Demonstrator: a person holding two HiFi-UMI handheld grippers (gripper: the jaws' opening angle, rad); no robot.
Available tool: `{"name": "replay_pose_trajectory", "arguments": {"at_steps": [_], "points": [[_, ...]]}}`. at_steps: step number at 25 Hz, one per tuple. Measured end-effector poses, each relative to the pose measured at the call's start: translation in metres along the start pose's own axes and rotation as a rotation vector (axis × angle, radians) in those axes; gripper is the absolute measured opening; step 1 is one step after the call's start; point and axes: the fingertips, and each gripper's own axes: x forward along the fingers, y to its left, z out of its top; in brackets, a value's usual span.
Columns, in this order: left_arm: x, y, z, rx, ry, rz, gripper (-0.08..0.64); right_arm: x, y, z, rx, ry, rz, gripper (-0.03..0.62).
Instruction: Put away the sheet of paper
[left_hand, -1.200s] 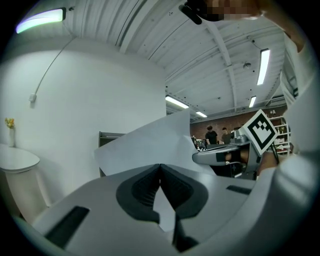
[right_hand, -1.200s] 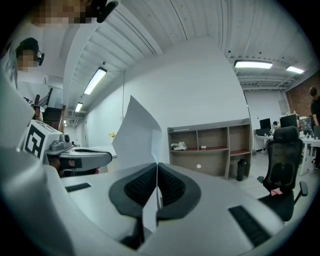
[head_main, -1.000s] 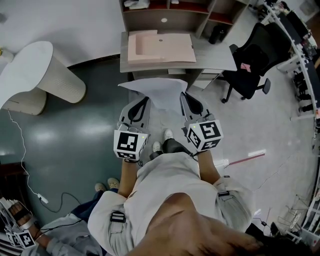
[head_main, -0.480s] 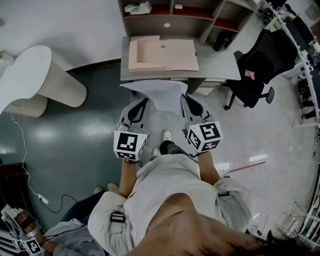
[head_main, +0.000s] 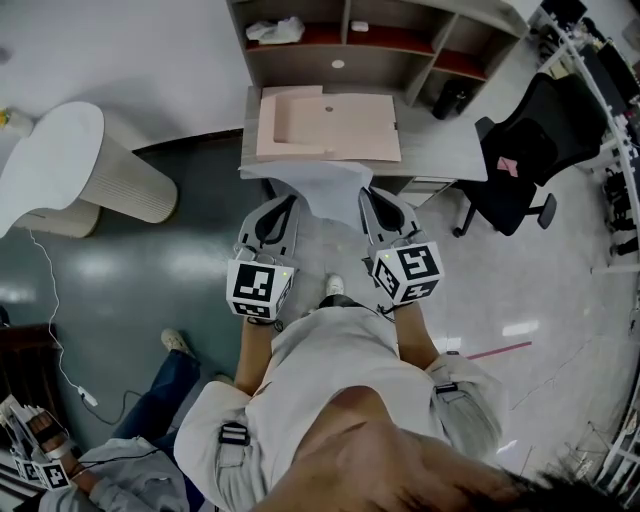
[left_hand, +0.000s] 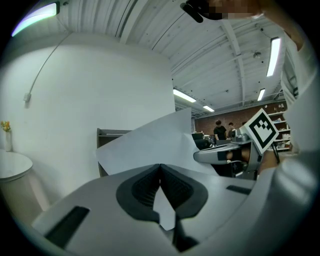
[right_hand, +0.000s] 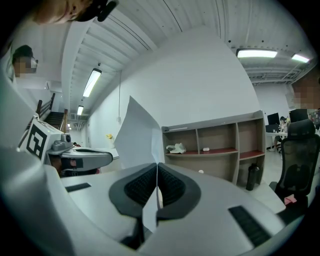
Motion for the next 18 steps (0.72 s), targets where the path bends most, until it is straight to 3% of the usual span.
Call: {"name": "replay_pose_trajectory", "arguments": {"at_steps": [18], "points": [[0.073, 0.008, -0.001, 0.014, 0.024, 0.026, 0.02, 0.046, -0.062, 0.003, 0.016, 0.004, 0.039, 0.02]]}}
